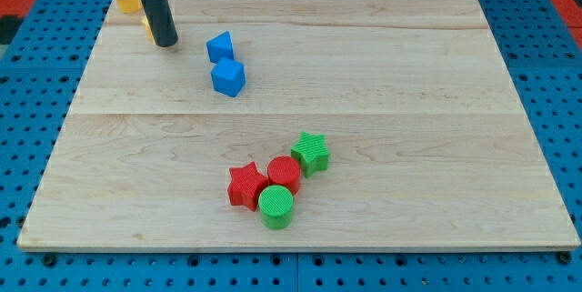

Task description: Push yellow hexagon slightly towards up

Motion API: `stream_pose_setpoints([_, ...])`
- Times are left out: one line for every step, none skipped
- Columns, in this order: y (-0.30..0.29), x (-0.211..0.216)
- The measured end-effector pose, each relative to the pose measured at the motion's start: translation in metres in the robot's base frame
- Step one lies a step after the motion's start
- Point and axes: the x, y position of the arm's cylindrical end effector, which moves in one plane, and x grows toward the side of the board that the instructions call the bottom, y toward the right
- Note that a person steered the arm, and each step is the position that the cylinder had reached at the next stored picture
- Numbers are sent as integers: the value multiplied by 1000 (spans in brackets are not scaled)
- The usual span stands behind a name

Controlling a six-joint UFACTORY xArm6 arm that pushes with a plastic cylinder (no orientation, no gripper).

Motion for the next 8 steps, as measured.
stream_pose_setpoints([0, -1])
stream_pose_setpoints([0, -5])
stream_pose_setpoints([-5, -9])
stream_pose_setpoints([-18, 1])
stream_pose_setpoints([-47, 0])
stream_pose_setpoints([-44, -4])
stream_pose_setpoints([-28, -4])
stream_pose_setpoints([-23, -12])
